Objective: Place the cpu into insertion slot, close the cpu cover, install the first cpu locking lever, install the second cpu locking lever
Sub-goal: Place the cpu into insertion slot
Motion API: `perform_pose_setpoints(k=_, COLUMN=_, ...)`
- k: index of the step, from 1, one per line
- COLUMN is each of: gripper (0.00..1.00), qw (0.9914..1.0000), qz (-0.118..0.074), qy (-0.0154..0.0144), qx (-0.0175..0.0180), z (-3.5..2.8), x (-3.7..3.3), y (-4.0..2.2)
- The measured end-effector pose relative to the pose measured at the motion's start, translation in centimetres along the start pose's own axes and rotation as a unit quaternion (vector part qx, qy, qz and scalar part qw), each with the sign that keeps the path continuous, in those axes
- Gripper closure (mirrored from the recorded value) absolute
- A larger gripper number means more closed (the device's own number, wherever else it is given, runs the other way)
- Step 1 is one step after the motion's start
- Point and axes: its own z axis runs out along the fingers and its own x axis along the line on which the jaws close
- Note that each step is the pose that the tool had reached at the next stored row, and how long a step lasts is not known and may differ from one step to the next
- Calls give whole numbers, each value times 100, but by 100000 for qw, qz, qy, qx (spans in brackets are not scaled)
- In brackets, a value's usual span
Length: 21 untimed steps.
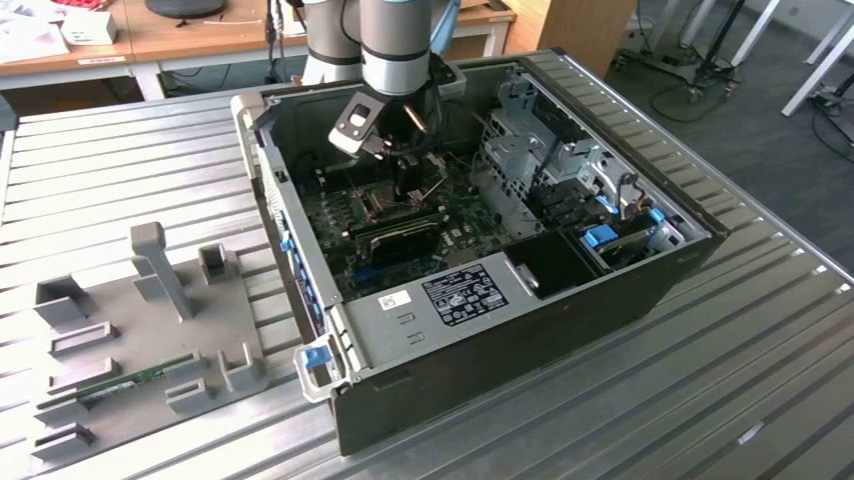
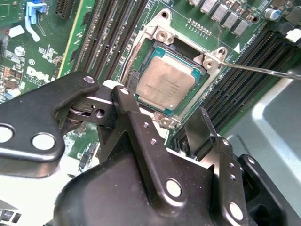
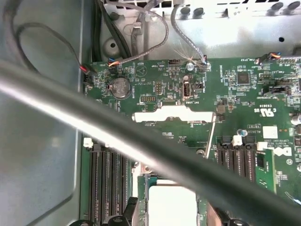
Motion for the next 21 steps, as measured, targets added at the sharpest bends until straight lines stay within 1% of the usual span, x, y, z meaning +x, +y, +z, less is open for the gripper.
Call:
perform_pose_setpoints(k=12, gripper=33, qw=100000, qz=-2, qy=4, qx=-3, z=-3, x=0, y=0)
perform_pose_setpoints(k=14, gripper=34, qw=100000, qz=-1, qy=6, qx=-3, z=-3, x=0, y=0)
perform_pose_setpoints(k=16, gripper=47, qw=100000, qz=-1, qy=7, qx=-3, z=-4, x=0, y=0)
perform_pose_setpoints(k=17, gripper=47, qw=100000, qz=-3, qy=4, qx=-1, z=-4, x=0, y=0)
perform_pose_setpoints(k=19, gripper=58, qw=100000, qz=0, qy=6, qx=-3, z=-4, x=0, y=0)
perform_pose_setpoints(k=20, gripper=58, qw=100000, qz=-1, qy=4, qx=-2, z=-4, x=0, y=0)
perform_pose_setpoints(k=21, gripper=64, qw=100000, qz=0, qy=7, qx=-4, z=-5, x=0, y=0)
